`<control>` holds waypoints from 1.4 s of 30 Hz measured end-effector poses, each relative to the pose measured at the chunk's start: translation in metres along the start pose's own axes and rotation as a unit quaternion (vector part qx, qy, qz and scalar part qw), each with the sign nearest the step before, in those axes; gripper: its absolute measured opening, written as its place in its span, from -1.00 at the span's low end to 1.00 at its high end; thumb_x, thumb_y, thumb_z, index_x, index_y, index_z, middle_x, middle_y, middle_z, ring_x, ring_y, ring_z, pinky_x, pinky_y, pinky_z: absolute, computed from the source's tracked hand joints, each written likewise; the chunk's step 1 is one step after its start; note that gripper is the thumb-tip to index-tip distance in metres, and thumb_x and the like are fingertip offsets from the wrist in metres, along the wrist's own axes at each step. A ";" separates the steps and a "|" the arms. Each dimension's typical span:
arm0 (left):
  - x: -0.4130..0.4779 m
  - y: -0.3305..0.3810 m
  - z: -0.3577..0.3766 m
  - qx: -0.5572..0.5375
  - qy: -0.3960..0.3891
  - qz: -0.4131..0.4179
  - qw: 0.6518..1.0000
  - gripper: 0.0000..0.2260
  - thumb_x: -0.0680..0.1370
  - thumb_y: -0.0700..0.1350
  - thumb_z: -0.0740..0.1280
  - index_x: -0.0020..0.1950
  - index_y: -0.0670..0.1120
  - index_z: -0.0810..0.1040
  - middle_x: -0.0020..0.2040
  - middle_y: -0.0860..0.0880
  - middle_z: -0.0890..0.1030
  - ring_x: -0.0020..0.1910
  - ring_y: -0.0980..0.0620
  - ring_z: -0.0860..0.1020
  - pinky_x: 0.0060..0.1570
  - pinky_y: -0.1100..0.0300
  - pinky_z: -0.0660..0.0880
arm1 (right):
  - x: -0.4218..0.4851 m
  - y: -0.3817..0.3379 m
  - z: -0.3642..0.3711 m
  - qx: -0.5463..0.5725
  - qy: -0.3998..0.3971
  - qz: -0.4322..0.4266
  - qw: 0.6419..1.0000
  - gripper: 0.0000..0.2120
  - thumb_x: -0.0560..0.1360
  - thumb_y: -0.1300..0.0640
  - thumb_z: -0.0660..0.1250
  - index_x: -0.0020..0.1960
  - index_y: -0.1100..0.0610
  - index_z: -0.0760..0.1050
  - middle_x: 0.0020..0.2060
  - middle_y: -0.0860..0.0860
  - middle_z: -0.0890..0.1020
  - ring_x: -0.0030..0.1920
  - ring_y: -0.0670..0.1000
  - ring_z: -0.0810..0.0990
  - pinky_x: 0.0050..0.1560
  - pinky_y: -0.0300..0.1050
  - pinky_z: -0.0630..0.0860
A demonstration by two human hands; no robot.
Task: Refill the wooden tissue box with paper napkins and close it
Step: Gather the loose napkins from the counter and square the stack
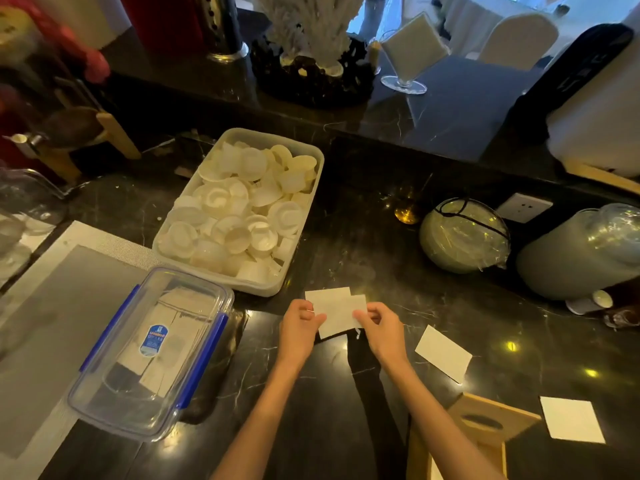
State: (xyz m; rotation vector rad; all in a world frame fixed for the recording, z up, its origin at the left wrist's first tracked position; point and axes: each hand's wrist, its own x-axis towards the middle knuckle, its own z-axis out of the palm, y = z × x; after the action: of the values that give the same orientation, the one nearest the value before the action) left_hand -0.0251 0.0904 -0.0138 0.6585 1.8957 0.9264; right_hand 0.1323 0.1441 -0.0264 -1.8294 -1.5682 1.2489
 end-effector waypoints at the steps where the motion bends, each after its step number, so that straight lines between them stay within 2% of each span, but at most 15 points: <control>1: 0.005 0.007 0.004 -0.012 0.023 -0.016 1.000 -0.84 0.54 -0.16 0.41 0.04 -0.03 0.46 -0.12 0.03 0.55 -0.11 0.08 0.56 -0.13 0.25 0.53 | 0.005 -0.007 0.000 0.007 0.008 0.013 1.000 -0.90 0.54 0.08 0.39 0.02 0.08 0.57 -0.15 -0.03 0.65 -0.11 -0.05 0.63 -0.14 -0.24 0.54; 3: 0.014 0.015 0.013 -0.013 0.058 -0.024 0.998 -0.87 0.55 -0.16 0.40 0.01 -0.04 0.47 -0.13 0.03 0.54 -0.10 0.06 0.54 -0.23 0.34 0.45 | 0.016 -0.015 0.001 0.001 0.024 0.033 0.999 -0.88 0.51 0.08 0.42 0.01 0.07 0.54 -0.23 -0.03 0.62 -0.17 -0.02 0.62 -0.13 -0.14 0.55; 6: 0.022 0.019 0.025 0.021 0.097 -0.012 0.995 -0.93 0.58 -0.16 0.36 0.01 -0.06 0.49 -0.07 0.00 0.54 -0.09 0.09 0.52 -0.29 0.39 0.38 | 0.027 -0.019 0.008 -0.016 0.041 0.054 0.998 -0.83 0.49 0.10 0.45 0.01 0.08 0.50 -0.28 -0.07 0.57 -0.23 -0.09 0.57 -0.18 -0.16 0.52; 9: 0.030 0.014 0.031 0.073 0.117 0.002 0.990 -0.92 0.59 -0.17 0.34 0.08 -0.12 0.54 -0.03 -0.03 0.58 0.00 0.02 0.58 -0.11 0.29 0.49 | 0.035 -0.016 0.015 -0.037 0.026 0.054 0.998 -0.76 0.48 0.11 0.46 0.08 0.09 0.47 -0.19 0.01 0.64 -0.22 -0.05 0.60 -0.32 -0.25 0.41; 12: 0.037 0.005 0.035 0.133 0.124 0.012 0.983 -0.88 0.60 -0.18 0.33 0.13 -0.12 0.54 0.06 -0.08 0.60 0.06 -0.02 0.58 -0.08 0.22 0.50 | 0.039 -0.014 0.022 -0.059 0.012 0.039 0.997 -0.73 0.51 0.14 0.44 0.14 0.08 0.42 -0.17 0.02 0.61 -0.25 -0.12 0.54 -0.34 -0.35 0.35; 17: 0.039 -0.004 0.040 0.181 0.139 0.014 0.974 -0.83 0.61 -0.17 0.31 0.20 -0.11 0.50 0.18 -0.10 0.56 0.16 -0.06 0.54 0.09 0.05 0.59 | 0.039 -0.004 0.033 -0.095 0.001 -0.002 0.995 -0.67 0.52 0.16 0.41 0.25 0.10 0.43 -0.10 0.02 0.63 -0.18 -0.09 0.59 -0.26 -0.34 0.45; 21: 0.034 -0.006 0.047 0.212 0.160 0.013 0.964 -0.76 0.60 -0.15 0.32 0.26 -0.11 0.47 0.26 -0.13 0.47 0.24 -0.10 0.45 0.12 0.07 0.50 | 0.036 0.002 0.037 -0.138 0.025 -0.027 0.990 -0.65 0.53 0.10 0.40 0.28 0.09 0.44 0.09 0.01 0.58 0.00 -0.02 0.58 -0.04 -0.20 0.55; 23: 0.035 -0.002 0.049 0.187 0.155 -0.019 0.970 -0.72 0.57 -0.16 0.37 0.26 -0.10 0.44 0.28 -0.15 0.44 0.25 -0.13 0.44 0.12 0.05 0.50 | 0.037 0.003 0.039 -0.174 0.038 -0.028 0.984 -0.65 0.52 0.04 0.40 0.28 0.05 0.45 0.10 0.00 0.59 0.04 -0.01 0.58 -0.02 -0.16 0.54; 28: 0.042 0.006 0.043 -0.007 0.131 -0.141 0.981 -0.52 0.48 -0.28 0.47 0.33 -0.13 0.37 0.27 -0.18 0.50 0.22 -0.18 0.54 0.14 -0.01 0.57 | 0.039 0.004 0.037 -0.171 0.037 -0.019 0.984 -0.66 0.49 0.00 0.43 0.23 0.01 0.48 -0.04 -0.05 0.65 -0.04 -0.04 0.61 -0.14 -0.22 0.49; 31: 0.047 0.003 0.037 -0.029 0.105 -0.176 0.978 -0.63 0.46 -0.27 0.48 0.22 -0.16 0.49 0.19 -0.16 0.57 0.19 -0.16 0.56 0.14 0.00 0.56 | 0.035 0.008 0.035 -0.154 0.036 -0.012 0.987 -0.62 0.49 0.01 0.44 0.27 0.00 0.47 -0.08 -0.07 0.65 -0.05 -0.05 0.60 -0.13 -0.23 0.47; 33: 0.047 -0.003 0.035 0.023 0.087 -0.166 0.982 -0.72 0.45 -0.21 0.51 0.09 -0.05 0.53 0.17 -0.13 0.59 0.18 -0.15 0.54 0.17 -0.08 0.56 | 0.032 0.012 0.034 -0.153 0.034 -0.007 0.988 -0.59 0.48 0.00 0.44 0.30 -0.01 0.46 -0.10 -0.07 0.65 -0.05 -0.06 0.58 -0.09 -0.23 0.50; 35: 0.042 -0.003 0.032 0.053 0.070 -0.139 0.986 -0.74 0.46 -0.18 0.50 0.02 0.04 0.49 0.13 -0.07 0.56 0.17 -0.10 0.51 0.13 -0.04 0.56 | 0.029 0.017 0.032 -0.154 0.024 -0.006 0.988 -0.55 0.48 0.00 0.45 0.33 -0.01 0.44 -0.11 -0.09 0.63 -0.03 -0.07 0.56 -0.08 -0.23 0.49; 38: 0.025 0.005 0.026 -0.014 0.038 -0.089 0.995 -0.74 0.52 -0.27 0.40 0.15 -0.05 0.47 0.10 -0.04 0.54 0.04 0.03 0.53 -0.08 0.21 0.53 | 0.021 0.021 0.027 -0.158 -0.008 -0.018 0.987 -0.53 0.49 -0.03 0.43 0.36 -0.03 0.42 0.04 -0.09 0.58 0.13 -0.06 0.48 0.00 -0.23 0.43; 40: 0.013 0.011 0.020 -0.063 0.002 -0.058 0.996 -0.64 0.52 -0.31 0.39 0.25 -0.03 0.44 0.14 -0.07 0.58 0.05 0.04 0.58 -0.02 0.14 0.60 | 0.015 0.021 0.024 -0.145 -0.034 -0.021 0.989 -0.46 0.49 -0.04 0.42 0.42 -0.04 0.37 0.22 -0.06 0.52 0.27 -0.04 0.42 0.17 -0.17 0.43; 42: 0.003 0.020 0.014 -0.099 -0.040 -0.033 0.994 -0.57 0.51 -0.34 0.39 0.29 0.04 0.43 0.18 -0.09 0.60 0.11 -0.01 0.61 0.05 0.04 0.62 | 0.009 0.015 0.017 -0.075 -0.055 -0.010 0.996 -0.36 0.48 -0.04 0.43 0.50 -0.06 0.27 0.37 -0.04 0.44 0.39 0.00 0.35 0.34 -0.06 0.38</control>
State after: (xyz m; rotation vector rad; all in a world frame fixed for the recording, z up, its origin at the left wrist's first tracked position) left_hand -0.0129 0.1092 -0.0031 0.5035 1.7196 1.0147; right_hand 0.1258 0.1441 -0.0502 -1.8588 -1.7787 1.2725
